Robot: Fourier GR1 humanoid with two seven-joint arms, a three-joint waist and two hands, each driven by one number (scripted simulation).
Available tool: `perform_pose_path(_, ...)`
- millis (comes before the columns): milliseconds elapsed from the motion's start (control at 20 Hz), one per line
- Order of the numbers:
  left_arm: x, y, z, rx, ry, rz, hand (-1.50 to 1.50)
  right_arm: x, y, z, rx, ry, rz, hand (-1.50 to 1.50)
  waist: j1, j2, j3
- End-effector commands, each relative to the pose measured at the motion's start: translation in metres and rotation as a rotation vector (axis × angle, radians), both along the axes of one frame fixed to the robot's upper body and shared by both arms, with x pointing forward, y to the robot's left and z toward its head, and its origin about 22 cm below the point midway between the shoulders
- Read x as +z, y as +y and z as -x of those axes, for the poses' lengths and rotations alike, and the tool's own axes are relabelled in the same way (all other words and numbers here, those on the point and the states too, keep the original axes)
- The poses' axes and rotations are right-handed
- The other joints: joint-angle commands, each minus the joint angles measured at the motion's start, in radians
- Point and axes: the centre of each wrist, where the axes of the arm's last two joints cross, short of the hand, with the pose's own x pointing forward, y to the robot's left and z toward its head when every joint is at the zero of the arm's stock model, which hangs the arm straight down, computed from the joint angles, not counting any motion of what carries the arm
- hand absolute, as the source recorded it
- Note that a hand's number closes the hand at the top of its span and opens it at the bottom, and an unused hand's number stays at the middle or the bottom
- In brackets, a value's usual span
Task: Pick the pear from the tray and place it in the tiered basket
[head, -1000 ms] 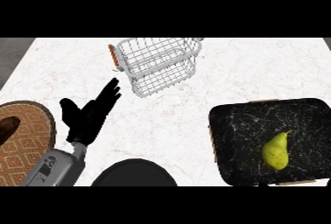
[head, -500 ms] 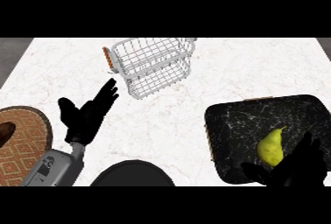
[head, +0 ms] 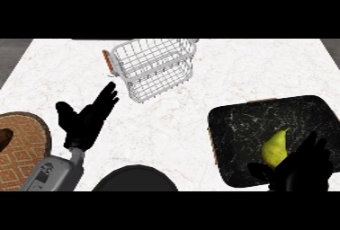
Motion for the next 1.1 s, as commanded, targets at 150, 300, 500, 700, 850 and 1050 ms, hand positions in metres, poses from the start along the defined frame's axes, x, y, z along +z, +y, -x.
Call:
perform_pose_path(150,-0.004,0.005,0.003,-0.005,-0.012,0.003,0.0,0.007,0.007,-0.012,-0.196,-0.026,-0.075,-1.5,0.0,0.0,0.002)
perform_pose_path(300,0.001,-0.004,0.0,-0.007,-0.012,0.01,0.0,-0.016,-0.01,-0.016,-0.228,-0.02,-0.095,-1.5,-0.002,0.002,0.003)
perform_pose_path(500,0.002,0.001,0.003,-0.013,-0.002,0.011,0.0,-0.02,-0.004,-0.009,-0.227,-0.009,-0.091,-1.5,-0.003,0.0,0.003)
perform_pose_path(700,-0.008,0.0,0.007,0.01,-0.009,0.001,0.0,-0.011,-0.019,-0.023,-0.239,-0.021,-0.124,-1.5,-0.002,0.001,0.002)
perform_pose_path(850,-0.003,0.012,-0.002,-0.01,0.001,-0.009,0.0,-0.028,-0.017,-0.019,-0.245,-0.018,-0.115,-1.5,-0.005,0.003,0.002)
perform_pose_path(1050,0.001,0.008,0.007,-0.012,-0.004,0.006,0.0,-0.036,-0.031,-0.024,-0.244,-0.012,-0.117,-1.5,0.001,0.001,0.003)
